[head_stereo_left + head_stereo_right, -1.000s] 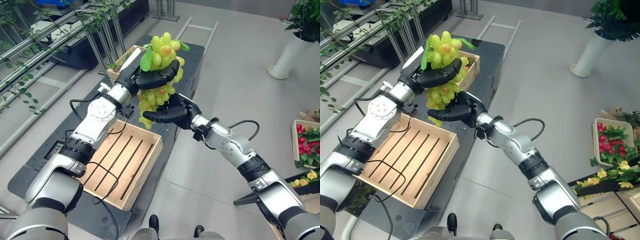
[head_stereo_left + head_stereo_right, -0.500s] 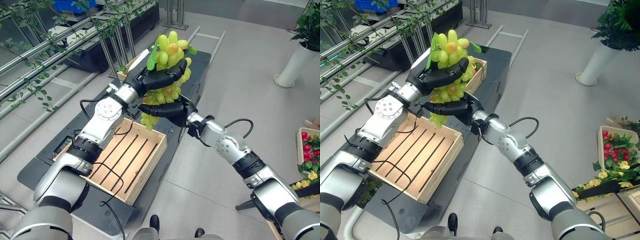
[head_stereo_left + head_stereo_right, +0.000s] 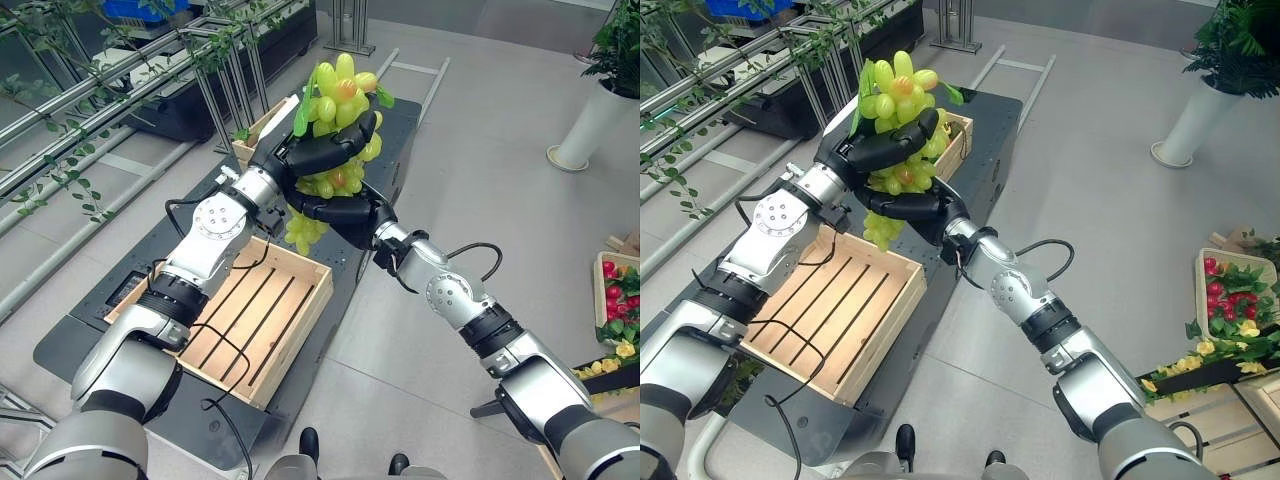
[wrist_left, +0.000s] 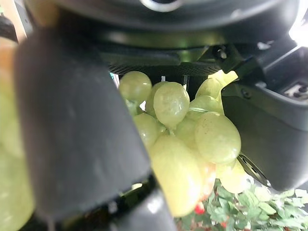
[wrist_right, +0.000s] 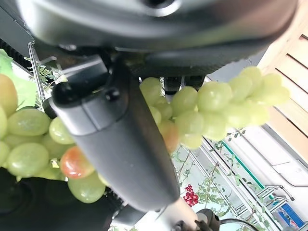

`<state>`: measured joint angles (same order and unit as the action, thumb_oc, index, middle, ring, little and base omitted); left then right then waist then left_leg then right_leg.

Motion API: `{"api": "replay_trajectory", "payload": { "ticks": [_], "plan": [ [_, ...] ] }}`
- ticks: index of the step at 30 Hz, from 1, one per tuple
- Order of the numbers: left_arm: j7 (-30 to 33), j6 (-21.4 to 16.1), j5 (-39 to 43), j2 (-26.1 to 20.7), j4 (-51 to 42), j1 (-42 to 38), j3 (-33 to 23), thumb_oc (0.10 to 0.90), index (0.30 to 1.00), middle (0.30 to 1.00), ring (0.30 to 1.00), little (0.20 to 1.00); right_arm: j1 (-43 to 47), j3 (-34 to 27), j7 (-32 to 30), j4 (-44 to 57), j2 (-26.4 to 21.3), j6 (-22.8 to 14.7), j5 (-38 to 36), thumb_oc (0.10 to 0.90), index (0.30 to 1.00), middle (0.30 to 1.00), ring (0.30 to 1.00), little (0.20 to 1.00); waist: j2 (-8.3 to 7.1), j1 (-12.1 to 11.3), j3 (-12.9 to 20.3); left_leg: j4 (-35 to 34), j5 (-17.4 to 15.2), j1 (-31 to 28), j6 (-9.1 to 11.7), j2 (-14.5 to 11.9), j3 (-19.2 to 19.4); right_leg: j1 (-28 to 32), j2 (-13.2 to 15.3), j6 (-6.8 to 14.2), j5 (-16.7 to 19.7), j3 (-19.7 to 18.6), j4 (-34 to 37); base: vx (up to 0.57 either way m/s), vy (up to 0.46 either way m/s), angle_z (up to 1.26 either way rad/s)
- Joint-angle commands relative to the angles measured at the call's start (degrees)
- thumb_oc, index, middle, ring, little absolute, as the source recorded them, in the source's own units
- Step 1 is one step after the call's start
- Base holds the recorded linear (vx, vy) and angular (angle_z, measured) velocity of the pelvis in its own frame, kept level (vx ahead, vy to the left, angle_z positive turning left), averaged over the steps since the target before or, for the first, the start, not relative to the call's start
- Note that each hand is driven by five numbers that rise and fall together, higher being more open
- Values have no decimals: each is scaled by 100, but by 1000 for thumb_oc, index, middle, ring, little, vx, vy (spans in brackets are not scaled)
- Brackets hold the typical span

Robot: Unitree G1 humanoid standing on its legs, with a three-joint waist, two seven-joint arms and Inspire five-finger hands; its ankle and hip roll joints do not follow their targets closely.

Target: Pick up the fruits from the basket on one side to the basket on the other side

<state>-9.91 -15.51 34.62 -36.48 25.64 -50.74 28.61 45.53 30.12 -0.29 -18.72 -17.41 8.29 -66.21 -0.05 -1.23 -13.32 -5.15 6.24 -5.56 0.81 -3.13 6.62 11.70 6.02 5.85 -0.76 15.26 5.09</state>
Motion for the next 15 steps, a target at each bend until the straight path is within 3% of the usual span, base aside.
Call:
{"api": "replay_trajectory", "payload": {
  "ticks": [1,2,15],
  "plan": [
    [205,-325,349,567,719,-899,-48,720,780,780,780,780,931,-318,-120,-246,535,-1273,-330,400,300,300,300,300,110,-128,1193,15,-810,-228,259,-60,-83,-15,75,-231,-204,241,-9,0,0,0],
    [206,-329,343,567,737,-887,-57,800,900,900,900,900,928,-329,-129,-234,527,-1266,-323,400,300,300,300,300,111,-126,1192,15,-811,-228,258,-60,-84,-16,75,-231,-205,238,-9,0,0,0],
    [883,-398,364,559,1123,-745,-371,800,900,900,900,900,843,-473,-277,-202,381,-1279,-129,400,300,300,300,300,84,-86,1185,15,-815,-246,263,-84,-62,-29,70,-232,-206,204,-9,0,0,0]
  ]
}}
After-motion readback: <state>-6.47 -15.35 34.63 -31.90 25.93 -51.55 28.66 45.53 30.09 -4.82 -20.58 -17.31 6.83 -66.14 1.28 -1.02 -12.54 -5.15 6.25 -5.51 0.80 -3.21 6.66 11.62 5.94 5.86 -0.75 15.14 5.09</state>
